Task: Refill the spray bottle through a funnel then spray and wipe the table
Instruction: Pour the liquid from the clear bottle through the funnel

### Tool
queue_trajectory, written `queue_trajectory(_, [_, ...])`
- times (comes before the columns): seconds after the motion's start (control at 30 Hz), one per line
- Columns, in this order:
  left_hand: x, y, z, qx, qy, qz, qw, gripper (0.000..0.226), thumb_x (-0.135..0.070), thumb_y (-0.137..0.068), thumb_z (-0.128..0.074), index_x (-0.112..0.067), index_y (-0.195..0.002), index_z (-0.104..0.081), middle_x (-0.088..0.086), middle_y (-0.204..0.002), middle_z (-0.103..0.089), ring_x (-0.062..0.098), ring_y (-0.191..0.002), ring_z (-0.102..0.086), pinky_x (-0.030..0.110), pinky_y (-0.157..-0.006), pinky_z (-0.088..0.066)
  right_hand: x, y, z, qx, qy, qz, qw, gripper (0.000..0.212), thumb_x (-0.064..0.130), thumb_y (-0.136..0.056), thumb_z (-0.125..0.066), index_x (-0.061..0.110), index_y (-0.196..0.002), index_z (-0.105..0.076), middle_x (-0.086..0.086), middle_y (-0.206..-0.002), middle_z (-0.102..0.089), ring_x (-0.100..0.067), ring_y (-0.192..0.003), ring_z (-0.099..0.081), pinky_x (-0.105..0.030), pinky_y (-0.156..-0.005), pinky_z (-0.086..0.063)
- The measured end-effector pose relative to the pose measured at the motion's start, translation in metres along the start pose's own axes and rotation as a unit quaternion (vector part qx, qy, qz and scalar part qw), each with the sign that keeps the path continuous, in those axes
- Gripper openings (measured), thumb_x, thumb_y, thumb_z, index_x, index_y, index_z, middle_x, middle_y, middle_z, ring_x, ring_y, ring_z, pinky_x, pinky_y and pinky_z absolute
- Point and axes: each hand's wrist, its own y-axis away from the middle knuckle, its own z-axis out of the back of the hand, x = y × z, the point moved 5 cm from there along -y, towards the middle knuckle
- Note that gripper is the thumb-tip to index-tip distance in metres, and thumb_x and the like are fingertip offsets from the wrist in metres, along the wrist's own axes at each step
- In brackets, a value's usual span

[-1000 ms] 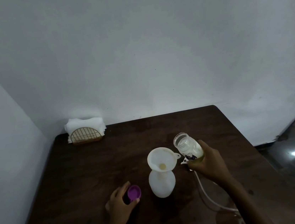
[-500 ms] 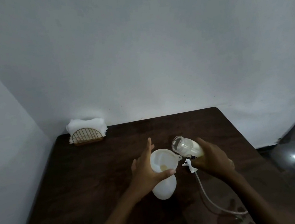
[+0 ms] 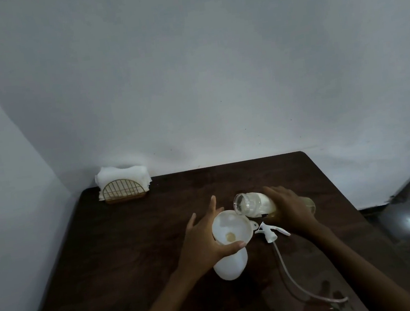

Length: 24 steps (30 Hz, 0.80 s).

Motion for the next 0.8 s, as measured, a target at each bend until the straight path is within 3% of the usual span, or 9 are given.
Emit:
queue_trajectory(0.07, [-0.002, 0.001, 0.001, -0.011, 0.009, -0.009, 1.000, 0.117, -0.078, -0.053, -0.053, -0.030, -0.146, -0.003, -0.020, -0.138, -0.043, -0.040, -0.100, -0.009, 0.023, -0.113, -0.001, -0.003, -0.002, -0.004, -0.003, 0.010, 0.010, 1.000, 0.057, 0.023, -0.050, -0.085, 0.010, -0.101, -0.064, -0.008, -0.087, -0.066, -0.030, -0.074, -0.061, -0.032, -0.064, -0.038])
queue_trajectory(0.13, [-0.005, 0.001, 0.003, -0.022, 0.013, -0.010, 1.000, 0.118, -0.077, -0.051, -0.052, -0.025, -0.147, -0.008, -0.019, -0.137, -0.044, -0.040, -0.095, -0.007, 0.020, -0.110, -0.003, -0.003, -0.003, -0.005, -0.009, 0.016, 0.018, 1.000, 0.054, 0.029, -0.051, -0.081, 0.013, -0.099, -0.064, -0.006, -0.085, -0.066, -0.029, -0.072, -0.060, -0.035, -0.062, -0.042])
queue_trajectory(0.2, [-0.003, 0.001, 0.004, -0.028, 0.010, -0.001, 1.000, 0.118, -0.078, -0.050, -0.052, -0.025, -0.147, -0.010, -0.018, -0.138, -0.045, -0.028, -0.107, -0.012, 0.020, -0.110, -0.008, -0.004, -0.004, -0.006, -0.013, 0.018, 0.027, 0.999, 0.053, 0.035, -0.051, -0.074, 0.014, -0.098, -0.063, -0.004, -0.083, -0.066, -0.027, -0.069, -0.060, -0.034, -0.060, -0.042])
queue_trajectory(0.3, [0.006, -0.001, 0.002, -0.033, 0.010, 0.016, 0.999, 0.119, -0.080, -0.050, -0.055, -0.028, -0.147, -0.012, -0.016, -0.139, -0.045, 0.003, -0.132, -0.024, 0.027, -0.112, -0.016, -0.003, -0.005, -0.005, -0.019, 0.021, 0.035, 0.999, 0.051, 0.035, -0.051, -0.074, 0.014, -0.096, -0.063, -0.003, -0.082, -0.065, -0.025, -0.068, -0.060, -0.030, -0.061, -0.037])
queue_trajectory(0.37, [0.012, -0.002, -0.001, -0.035, 0.012, 0.017, 0.999, 0.120, -0.084, -0.049, -0.057, -0.030, -0.147, -0.013, -0.016, -0.138, -0.047, 0.013, -0.136, -0.028, 0.029, -0.112, -0.019, -0.001, -0.005, -0.004, -0.026, 0.019, 0.041, 0.999, 0.048, 0.042, -0.052, -0.066, 0.018, -0.092, -0.060, 0.000, -0.079, -0.064, -0.022, -0.065, -0.058, -0.028, -0.059, -0.035])
queue_trajectory(0.47, [0.012, -0.002, -0.001, -0.046, 0.020, 0.008, 0.999, 0.119, -0.083, -0.049, -0.057, -0.028, -0.146, -0.016, -0.015, -0.136, -0.049, 0.006, -0.130, -0.030, 0.025, -0.111, -0.020, 0.000, -0.006, -0.004, -0.031, 0.023, 0.053, 0.998, 0.047, 0.044, -0.052, -0.062, 0.022, -0.092, -0.055, 0.001, -0.078, -0.063, -0.022, -0.064, -0.057, -0.028, -0.058, -0.035])
queue_trajectory(0.63, [0.012, -0.002, -0.002, -0.053, 0.023, -0.008, 0.998, 0.111, -0.077, -0.055, -0.060, -0.033, -0.144, -0.012, -0.015, -0.135, -0.050, -0.003, -0.122, -0.034, 0.029, -0.112, -0.028, -0.001, -0.008, -0.004, -0.029, 0.036, 0.066, 0.997, 0.047, 0.044, -0.053, -0.064, 0.018, -0.092, -0.062, -0.001, -0.079, -0.063, -0.024, -0.067, -0.058, -0.033, -0.058, -0.041])
queue_trajectory(0.8, [0.015, -0.002, -0.005, -0.059, 0.020, -0.008, 0.998, 0.112, -0.079, -0.055, -0.060, -0.030, -0.146, -0.017, -0.020, -0.133, -0.049, 0.001, -0.124, -0.039, 0.035, -0.110, -0.034, -0.003, -0.008, -0.005, -0.028, 0.051, 0.080, 0.995, 0.047, 0.037, -0.054, -0.075, 0.016, -0.095, -0.063, -0.003, -0.083, -0.064, -0.024, -0.070, -0.059, -0.035, -0.061, -0.044])
